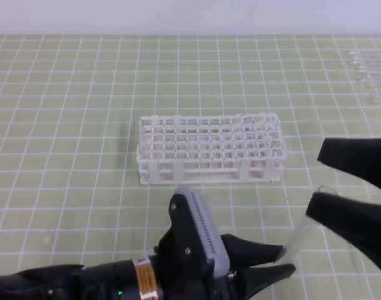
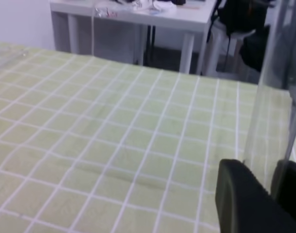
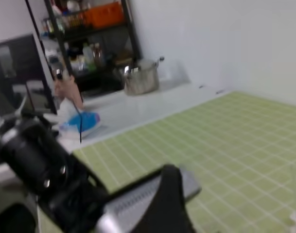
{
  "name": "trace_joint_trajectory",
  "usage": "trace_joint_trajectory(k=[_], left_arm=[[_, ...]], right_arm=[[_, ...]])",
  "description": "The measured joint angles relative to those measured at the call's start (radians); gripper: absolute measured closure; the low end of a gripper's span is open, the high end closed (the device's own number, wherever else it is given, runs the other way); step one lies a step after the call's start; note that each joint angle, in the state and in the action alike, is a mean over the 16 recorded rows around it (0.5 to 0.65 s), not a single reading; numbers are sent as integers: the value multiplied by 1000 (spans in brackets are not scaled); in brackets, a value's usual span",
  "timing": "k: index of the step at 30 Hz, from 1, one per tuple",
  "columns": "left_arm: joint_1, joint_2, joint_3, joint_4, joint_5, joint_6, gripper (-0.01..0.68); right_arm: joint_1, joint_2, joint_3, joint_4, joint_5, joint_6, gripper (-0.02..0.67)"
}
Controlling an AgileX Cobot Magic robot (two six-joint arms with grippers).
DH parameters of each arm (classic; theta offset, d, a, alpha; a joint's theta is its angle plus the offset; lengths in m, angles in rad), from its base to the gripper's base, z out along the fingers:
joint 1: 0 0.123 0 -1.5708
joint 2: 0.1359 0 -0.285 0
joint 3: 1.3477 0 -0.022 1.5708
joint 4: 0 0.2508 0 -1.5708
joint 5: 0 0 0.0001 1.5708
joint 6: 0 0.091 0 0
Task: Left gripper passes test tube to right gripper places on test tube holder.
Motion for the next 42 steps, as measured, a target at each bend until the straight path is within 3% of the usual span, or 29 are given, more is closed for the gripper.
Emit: trace_joint_trajectory(k=[8,25,42], left_arm=[[0,19,-37,17,-15,-16,645],[0,19,-44,1,-69,-17,626],[0,20,-44,-5,-96,-18,639]], right_arm=[[6,0,0,-48,1,0,116],[6,-2,0,-79,2,0,312],[6,-2,0,-43,2,0,360]])
